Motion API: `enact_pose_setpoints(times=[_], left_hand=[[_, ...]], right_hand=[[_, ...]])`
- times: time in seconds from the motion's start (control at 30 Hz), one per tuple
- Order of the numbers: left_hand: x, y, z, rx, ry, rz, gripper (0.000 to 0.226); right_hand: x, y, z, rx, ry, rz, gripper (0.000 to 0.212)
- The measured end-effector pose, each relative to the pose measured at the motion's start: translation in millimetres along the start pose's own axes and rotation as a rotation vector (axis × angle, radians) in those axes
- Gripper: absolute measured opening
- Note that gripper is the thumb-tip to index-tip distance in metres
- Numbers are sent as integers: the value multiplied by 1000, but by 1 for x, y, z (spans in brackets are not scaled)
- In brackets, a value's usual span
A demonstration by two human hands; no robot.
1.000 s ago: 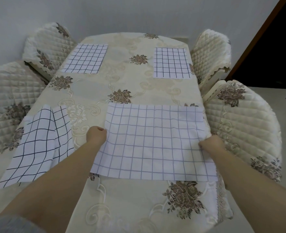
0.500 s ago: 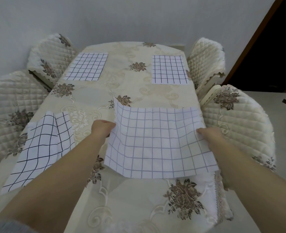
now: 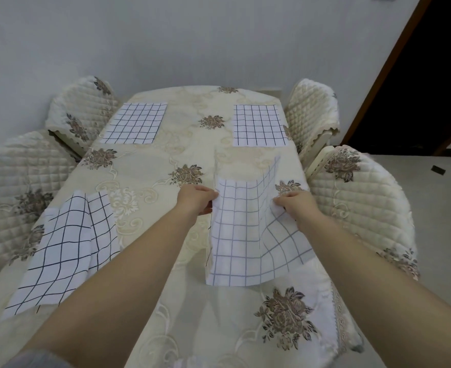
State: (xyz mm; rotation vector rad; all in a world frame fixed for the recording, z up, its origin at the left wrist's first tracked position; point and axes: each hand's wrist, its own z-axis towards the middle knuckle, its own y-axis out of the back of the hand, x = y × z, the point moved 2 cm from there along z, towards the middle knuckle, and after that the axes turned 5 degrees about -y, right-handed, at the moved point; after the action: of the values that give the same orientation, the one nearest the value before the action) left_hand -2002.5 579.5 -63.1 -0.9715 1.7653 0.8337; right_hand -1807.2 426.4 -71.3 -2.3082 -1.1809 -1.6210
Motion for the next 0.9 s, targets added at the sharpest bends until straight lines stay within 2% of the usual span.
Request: enact_pose_setpoints(times=[0.07, 0.17, 0.3, 0.57, 0.73, 0.83, 0.9], left_hand=[[-4, -13, -6, 31, -11, 0, 21], [-11, -33, -18, 66, -17, 6, 7], [-14, -55, -28, 109, -26, 16, 6], [-14, -75, -36, 145, -25, -26, 10], [-17, -74, -39, 232, 17, -107, 13], [-16, -64, -35, 199, 12, -124, 13], [-11, -51, -27, 124, 9, -130, 12]], right_hand=[[7, -8, -9, 11, 37, -20, 30], [15, -20, -18, 25, 86, -51, 29], [25, -31, -29, 28, 101, -60, 13], [32, -37, -41, 11, 115, 37, 23], [31, -32, -39, -32, 164, -61, 22], [33, -25, -37, -36, 165, -94, 28], [34, -19, -36, 9, 150, -51, 21]])
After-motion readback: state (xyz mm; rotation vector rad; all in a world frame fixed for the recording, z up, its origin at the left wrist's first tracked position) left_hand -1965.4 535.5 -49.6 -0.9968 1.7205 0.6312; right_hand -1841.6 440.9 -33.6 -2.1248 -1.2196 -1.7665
